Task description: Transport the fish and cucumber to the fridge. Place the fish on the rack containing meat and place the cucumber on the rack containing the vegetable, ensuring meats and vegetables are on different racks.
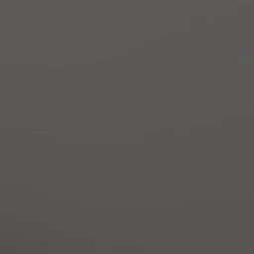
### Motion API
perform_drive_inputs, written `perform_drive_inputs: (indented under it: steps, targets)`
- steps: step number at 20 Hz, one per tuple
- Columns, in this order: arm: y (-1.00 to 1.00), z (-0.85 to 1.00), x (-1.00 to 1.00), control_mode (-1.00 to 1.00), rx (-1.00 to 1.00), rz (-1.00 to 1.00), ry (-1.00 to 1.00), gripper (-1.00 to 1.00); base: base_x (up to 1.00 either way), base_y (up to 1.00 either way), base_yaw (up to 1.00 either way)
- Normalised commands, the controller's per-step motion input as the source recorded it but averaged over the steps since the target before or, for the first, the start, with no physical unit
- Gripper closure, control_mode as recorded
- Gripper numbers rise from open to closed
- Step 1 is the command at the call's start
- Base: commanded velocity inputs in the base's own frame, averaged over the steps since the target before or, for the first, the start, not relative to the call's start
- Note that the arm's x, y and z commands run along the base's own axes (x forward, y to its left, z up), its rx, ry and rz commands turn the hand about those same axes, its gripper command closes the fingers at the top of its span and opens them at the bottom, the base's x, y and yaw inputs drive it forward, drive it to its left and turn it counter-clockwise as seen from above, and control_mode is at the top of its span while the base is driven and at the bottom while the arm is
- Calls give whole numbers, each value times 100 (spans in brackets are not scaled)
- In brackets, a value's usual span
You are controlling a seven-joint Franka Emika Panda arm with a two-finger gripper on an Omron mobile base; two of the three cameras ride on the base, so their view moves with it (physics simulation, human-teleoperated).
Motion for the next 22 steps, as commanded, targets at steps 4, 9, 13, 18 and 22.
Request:
perform_drive_inputs:
  steps: [4,9,13,18,22]
  targets:
    - [0,0,0,100,0,0,0,100,99,81,-68]
    - [0,0,0,100,0,0,0,100,100,10,-43]
    - [0,0,0,100,0,0,0,100,100,-10,0]
    - [0,0,0,100,0,0,0,100,100,-6,0]
    - [0,0,0,100,0,0,0,100,100,-28,0]
